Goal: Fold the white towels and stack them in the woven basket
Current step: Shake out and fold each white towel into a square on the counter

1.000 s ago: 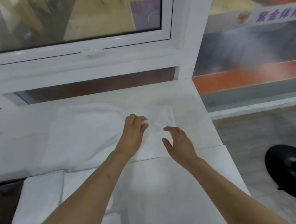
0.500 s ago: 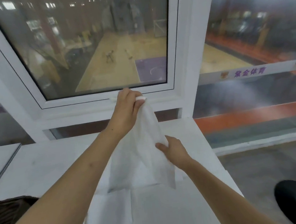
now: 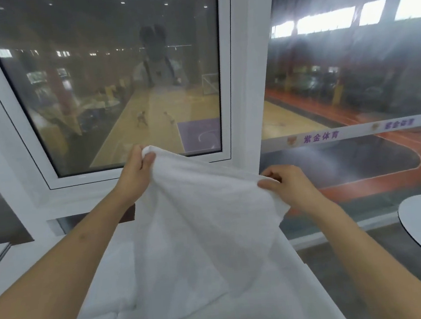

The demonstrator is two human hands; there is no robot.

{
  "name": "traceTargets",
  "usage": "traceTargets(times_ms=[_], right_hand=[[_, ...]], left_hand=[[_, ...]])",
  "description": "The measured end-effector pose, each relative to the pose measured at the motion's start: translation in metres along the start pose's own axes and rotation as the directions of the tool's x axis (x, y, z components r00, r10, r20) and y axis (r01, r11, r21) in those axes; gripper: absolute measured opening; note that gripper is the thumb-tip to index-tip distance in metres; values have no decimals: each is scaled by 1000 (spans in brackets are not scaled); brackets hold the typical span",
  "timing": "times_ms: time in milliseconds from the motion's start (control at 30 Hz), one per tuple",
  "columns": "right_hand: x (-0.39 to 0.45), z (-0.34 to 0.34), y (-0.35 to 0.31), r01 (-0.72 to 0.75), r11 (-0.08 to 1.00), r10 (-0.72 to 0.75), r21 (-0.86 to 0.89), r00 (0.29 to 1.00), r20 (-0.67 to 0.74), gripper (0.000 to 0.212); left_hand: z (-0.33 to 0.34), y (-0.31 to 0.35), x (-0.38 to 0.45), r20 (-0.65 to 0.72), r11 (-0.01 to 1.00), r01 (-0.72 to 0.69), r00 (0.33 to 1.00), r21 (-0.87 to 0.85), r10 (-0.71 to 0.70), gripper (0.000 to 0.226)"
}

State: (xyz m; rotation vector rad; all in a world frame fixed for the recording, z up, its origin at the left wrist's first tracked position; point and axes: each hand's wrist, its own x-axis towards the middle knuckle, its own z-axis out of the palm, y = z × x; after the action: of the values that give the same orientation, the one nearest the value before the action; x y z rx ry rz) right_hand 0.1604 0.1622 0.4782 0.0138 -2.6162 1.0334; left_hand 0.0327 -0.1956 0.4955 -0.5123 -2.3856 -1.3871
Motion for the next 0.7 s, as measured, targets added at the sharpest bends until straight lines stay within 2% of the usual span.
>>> traceTargets(times_ms=[133,233,333,433,600,700], right_hand=[[30,-7,7,15,998,-17,-55,999,-28,18],[61,-14,6,53,991,-56,-122,998,-26,14],[85,-28,-2,104,978,-118,-179,990,-75,15],[98,-46,-14,131,971,-169,-199,967,-190,15],[80,-86,-42,144,981,-182,-128,910,-372,14],[55,-103,-49,143,977,-197,-160,897,-396,13]], left_hand=[[-1,0,9,-55,998,58,997,4,-58,23],[-11,5,23,-92,995,94,991,-32,-97,24],[-20,19,34,-129,995,96,987,9,-94,23],[-30,37,45,-162,998,61,985,19,-57,20],[-41,74,43,-236,998,-61,970,-8,58,13],[-38,90,23,-232,995,-103,968,-17,96,11]])
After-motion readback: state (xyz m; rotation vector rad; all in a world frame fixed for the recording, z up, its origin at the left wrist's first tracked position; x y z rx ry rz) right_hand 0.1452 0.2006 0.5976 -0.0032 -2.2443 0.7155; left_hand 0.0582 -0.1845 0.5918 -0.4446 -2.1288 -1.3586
